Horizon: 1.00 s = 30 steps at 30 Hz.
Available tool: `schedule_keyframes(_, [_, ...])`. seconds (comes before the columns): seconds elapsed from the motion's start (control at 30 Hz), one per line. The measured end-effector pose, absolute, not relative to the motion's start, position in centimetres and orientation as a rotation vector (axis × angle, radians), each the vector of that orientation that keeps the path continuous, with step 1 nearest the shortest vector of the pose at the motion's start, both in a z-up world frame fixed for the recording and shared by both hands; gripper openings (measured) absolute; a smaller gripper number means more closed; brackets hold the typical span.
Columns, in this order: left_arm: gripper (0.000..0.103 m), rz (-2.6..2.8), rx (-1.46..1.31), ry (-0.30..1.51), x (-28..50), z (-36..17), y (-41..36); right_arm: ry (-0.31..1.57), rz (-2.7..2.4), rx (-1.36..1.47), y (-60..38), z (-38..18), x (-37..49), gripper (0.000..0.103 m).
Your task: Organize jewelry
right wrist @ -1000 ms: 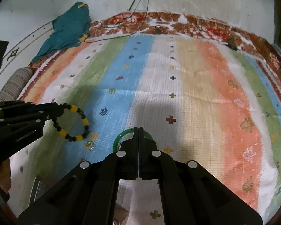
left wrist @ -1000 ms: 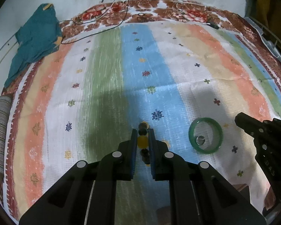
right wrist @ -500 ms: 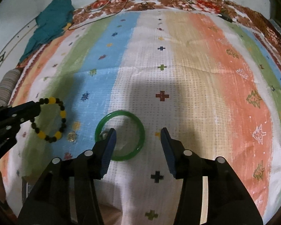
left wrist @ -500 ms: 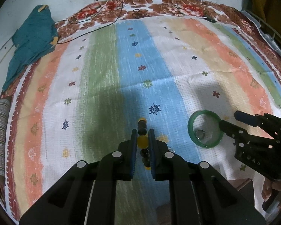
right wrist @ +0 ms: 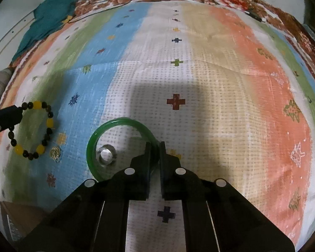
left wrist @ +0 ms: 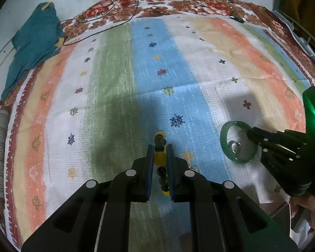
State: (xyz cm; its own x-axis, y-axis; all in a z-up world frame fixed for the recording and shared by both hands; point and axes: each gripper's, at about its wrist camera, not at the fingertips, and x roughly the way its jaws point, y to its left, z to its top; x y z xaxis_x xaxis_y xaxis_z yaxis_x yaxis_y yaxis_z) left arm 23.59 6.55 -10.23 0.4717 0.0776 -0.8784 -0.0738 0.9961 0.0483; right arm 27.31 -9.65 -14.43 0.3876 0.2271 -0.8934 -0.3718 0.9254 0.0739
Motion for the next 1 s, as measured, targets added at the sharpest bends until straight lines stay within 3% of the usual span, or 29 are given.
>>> schedule_keyframes(1.0, [0.011, 0.02, -0.028, 0.887, 18.2, -2.1, 2.7, 0.876, 0.416, -0.075, -12.4, -4.3, 20.7, 0.008])
